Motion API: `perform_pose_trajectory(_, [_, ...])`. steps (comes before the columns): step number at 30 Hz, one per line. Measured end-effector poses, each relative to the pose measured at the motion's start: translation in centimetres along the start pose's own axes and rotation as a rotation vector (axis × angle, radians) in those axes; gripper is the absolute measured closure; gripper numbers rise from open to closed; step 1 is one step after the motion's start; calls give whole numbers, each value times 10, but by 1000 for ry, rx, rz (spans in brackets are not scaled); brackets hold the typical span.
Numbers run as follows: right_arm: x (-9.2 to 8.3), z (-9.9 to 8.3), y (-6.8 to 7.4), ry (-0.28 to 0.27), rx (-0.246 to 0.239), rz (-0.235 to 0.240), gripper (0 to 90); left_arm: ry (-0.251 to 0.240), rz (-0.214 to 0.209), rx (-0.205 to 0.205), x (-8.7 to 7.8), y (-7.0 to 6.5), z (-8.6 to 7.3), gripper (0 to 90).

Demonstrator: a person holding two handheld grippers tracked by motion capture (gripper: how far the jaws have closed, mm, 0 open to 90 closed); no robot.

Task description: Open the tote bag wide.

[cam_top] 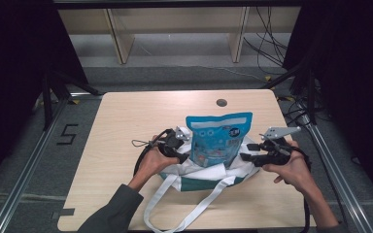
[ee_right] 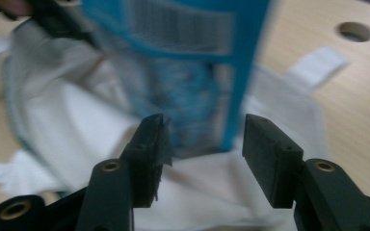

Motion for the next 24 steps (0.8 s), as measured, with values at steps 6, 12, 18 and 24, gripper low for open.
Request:
perform_pose_trajectory(6, [17, -4, 33, 50, -90, 103, 475, 21, 44, 47, 10, 3, 8, 598])
perform_pose_trajectory(12, [37, -5, 46, 105, -86, 130, 459, 10, 21, 31, 14, 11, 10, 790])
perform_pose_trajectory(18, [50, -25, 56, 173, -122, 108, 571, 16, -41, 36, 10, 23, 8, 851])
perform_pose_trajectory(24, [67, -54, 57, 300, -166, 126, 899, 15, -78, 4, 7, 30, 10, 874])
Point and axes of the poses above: each handheld gripper's, and its own axes: x roughly forward along the jaws, z roughly out of its top, y roughly to its left, the point moved 3 cm from there along x, roughly forward along the jaws, and after that the axes turned 6 degrees about y, right-handed, at the moved point
